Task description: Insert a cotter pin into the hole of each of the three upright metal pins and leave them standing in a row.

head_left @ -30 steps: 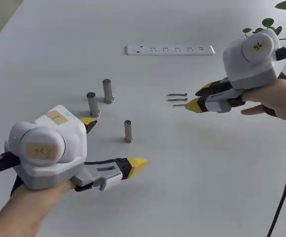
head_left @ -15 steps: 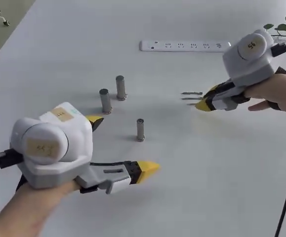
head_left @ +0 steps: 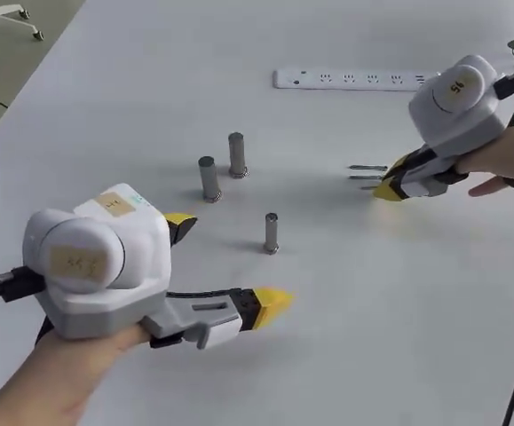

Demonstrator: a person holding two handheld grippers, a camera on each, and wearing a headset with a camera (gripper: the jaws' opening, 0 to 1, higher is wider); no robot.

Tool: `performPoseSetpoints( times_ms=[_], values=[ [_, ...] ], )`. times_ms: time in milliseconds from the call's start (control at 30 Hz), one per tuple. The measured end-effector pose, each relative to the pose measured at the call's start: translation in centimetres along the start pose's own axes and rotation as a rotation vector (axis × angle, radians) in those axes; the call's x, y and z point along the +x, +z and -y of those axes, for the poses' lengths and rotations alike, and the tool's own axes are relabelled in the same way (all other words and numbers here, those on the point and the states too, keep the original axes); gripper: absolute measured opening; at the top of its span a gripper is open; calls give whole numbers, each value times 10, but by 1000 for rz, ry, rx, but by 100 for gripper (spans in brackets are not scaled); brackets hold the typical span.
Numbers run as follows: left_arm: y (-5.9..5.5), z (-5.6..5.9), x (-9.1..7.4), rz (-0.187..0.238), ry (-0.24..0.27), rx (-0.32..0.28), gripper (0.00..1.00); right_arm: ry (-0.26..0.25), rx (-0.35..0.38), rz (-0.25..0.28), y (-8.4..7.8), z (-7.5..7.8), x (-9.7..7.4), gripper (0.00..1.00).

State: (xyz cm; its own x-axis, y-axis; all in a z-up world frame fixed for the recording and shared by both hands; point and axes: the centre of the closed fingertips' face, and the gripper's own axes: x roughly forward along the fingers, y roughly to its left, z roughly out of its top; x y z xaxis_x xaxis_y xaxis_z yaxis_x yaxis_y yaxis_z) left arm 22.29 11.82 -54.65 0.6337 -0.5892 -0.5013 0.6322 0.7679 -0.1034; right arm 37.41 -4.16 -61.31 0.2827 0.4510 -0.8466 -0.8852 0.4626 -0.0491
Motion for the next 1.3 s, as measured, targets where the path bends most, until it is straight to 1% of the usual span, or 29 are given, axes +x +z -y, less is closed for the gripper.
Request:
performPoseSetpoints(
  times_ms=[100,200,267,300,333,367,400,500,667,767,800,867,967,1000,1033,1067,1100,1200,1300],
  values=[
    [0,1,0,3,-1,-4,83,7,-14,-26,-1,-3,-3,9],
    [0,2,-1,3,-4,-1,83,26,-25,-49,-2,-2,-2,8],
    [1,5,-1,7,-22,-8,83,42,-36,-71,-2,0,-2,7],
    [1,6,-2,8,-28,-11,83,43,-48,-92,-2,-1,-3,6],
    [2,7,-2,9,-29,-9,82,43,-78,-113,-4,-1,-4,5],
    [2,7,-2,11,-30,-2,82,44,-103,-128,-6,3,-3,4],
    [2,7,-3,11,-28,-2,82,43,-93,-127,-5,2,-2,3],
    [2,8,-4,13,-28,-8,82,46,-106,-146,-5,2,-2,2],
    [0,11,-5,5,-32,1,82,43,-176,-178,-5,1,-1,0],
    [-1,16,-6,-4,-52,-2,80,44,-208,-198,-5,-3,-2,0],
    [-1,17,-6,-4,-54,1,79,47,-235,-208,-4,-3,-2,0],
    [-1,19,-7,-7,-58,6,79,47,-248,-218,-6,-1,-2,0],
    [-1,18,-9,-7,-53,7,79,45,-267,-217,-6,0,-2,0],
    [-1,17,-9,-7,-51,5,79,45,-261,-212,-5,0,-3,0],
    [-1,17,-9,-6,-51,4,79,56,-220,-187,-4,-5,-2,0],
    [0,16,-10,0,-47,0,78,63,-211,-171,-3,-6,-3,0],
    [1,16,-10,1,-46,-1,78,55,-211,-170,-6,-1,-3,0],
    [2,14,-11,7,-40,-14,75,50,-208,-156,-6,-3,-5,0],
    [4,14,-11,10,-38,-17,74,31,-231,-149,-5,-4,-8,0]
  ],
)
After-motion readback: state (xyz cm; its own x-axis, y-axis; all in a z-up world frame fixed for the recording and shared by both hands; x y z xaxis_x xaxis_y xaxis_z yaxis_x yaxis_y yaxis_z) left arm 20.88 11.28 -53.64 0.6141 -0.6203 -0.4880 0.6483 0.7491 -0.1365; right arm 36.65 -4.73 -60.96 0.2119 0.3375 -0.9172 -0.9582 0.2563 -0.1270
